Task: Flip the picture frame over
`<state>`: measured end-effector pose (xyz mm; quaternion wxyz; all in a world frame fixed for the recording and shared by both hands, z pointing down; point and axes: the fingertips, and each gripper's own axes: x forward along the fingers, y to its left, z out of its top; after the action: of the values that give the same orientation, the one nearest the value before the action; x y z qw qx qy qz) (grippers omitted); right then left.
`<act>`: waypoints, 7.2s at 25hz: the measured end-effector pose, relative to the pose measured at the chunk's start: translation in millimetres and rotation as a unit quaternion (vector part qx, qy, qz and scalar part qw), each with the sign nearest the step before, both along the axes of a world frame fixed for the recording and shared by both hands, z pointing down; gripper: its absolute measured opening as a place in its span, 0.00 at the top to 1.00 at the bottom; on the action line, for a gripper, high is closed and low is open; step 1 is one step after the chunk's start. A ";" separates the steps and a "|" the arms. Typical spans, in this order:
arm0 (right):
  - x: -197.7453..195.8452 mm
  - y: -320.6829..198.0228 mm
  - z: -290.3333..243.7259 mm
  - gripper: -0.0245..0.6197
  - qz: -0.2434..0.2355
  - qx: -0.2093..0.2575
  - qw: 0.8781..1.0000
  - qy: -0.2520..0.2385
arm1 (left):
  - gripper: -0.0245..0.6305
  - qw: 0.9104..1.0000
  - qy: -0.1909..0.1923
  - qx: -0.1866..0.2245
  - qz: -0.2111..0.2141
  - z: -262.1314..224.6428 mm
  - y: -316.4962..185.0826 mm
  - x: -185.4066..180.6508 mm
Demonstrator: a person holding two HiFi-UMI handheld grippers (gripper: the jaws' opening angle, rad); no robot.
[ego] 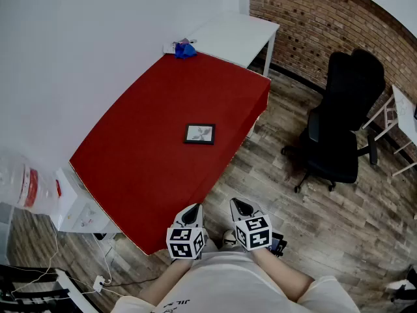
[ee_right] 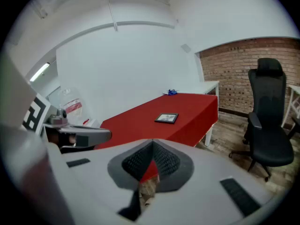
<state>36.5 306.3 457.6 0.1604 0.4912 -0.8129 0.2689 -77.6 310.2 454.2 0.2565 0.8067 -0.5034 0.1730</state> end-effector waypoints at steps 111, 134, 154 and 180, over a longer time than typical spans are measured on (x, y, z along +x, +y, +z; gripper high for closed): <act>30.8 -314.1 118.4 0.95 0.058 -0.089 0.994 -0.005 | 0.86 0.975 -0.001 -0.222 -0.005 146.6 -356.0 72.8; -41.9 -339.1 89.1 0.95 -0.095 -0.005 0.995 -0.019 | 0.86 0.792 0.567 -0.229 0.007 47.6 -388.8 39.8; -78.6 -331.7 109.3 0.85 -0.246 0.044 0.967 0.053 | 0.86 0.759 0.615 -0.213 0.031 60.0 -384.2 26.8; -120.9 -337.5 120.6 0.85 -0.291 0.075 0.924 0.238 | 0.78 0.969 0.165 -0.184 0.032 73.0 -403.8 -30.9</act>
<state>-84.4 -31.2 578.2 0.3829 0.2936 -0.8756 0.0240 -108.4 -93.6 527.2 0.4740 0.7791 -0.3873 0.1354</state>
